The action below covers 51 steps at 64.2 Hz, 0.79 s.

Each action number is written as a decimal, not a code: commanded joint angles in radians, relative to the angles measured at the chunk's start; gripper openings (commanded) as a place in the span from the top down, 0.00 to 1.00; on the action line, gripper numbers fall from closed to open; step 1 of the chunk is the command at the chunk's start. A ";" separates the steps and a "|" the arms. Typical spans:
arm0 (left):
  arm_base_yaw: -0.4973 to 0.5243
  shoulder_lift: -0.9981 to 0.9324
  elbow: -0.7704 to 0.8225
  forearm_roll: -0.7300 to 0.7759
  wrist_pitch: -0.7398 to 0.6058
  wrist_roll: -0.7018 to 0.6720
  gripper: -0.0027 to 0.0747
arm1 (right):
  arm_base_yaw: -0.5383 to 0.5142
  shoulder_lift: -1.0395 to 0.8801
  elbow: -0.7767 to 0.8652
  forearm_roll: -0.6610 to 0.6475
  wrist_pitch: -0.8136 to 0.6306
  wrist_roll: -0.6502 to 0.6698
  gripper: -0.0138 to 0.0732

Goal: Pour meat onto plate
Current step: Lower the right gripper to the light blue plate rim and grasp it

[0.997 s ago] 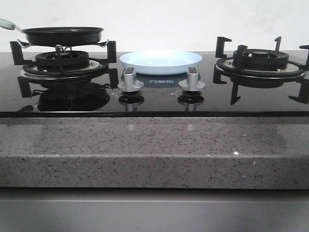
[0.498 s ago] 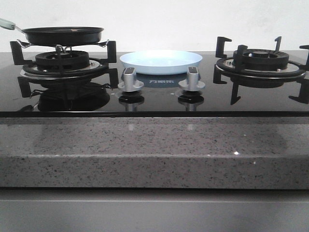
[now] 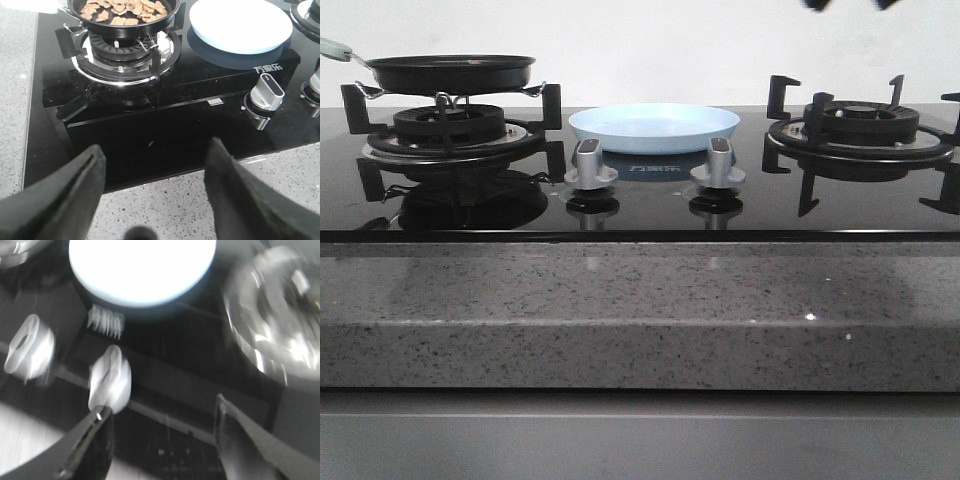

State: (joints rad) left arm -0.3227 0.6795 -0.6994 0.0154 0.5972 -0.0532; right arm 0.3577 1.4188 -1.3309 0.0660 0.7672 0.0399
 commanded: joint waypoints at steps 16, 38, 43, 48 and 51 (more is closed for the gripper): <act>-0.009 0.003 -0.034 -0.001 -0.068 -0.001 0.40 | -0.066 0.322 -0.434 0.023 0.112 -0.013 0.31; -0.009 0.003 -0.032 -0.001 -0.061 -0.001 0.40 | -0.117 0.566 -0.725 0.047 0.181 -0.016 0.31; -0.009 0.003 -0.032 -0.001 -0.061 -0.001 0.40 | -0.119 0.606 -0.768 0.069 0.186 -0.017 0.31; -0.009 0.003 -0.032 -0.001 -0.061 -0.001 0.40 | -0.119 0.642 -0.803 0.089 0.191 -0.024 0.31; -0.009 0.003 -0.032 -0.001 -0.061 -0.001 0.40 | -0.119 0.662 -0.820 0.109 0.194 -0.040 0.31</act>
State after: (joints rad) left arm -0.3227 0.6795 -0.6994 0.0154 0.5990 -0.0532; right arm 0.2448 2.1147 -2.0916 0.1358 0.9898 0.0292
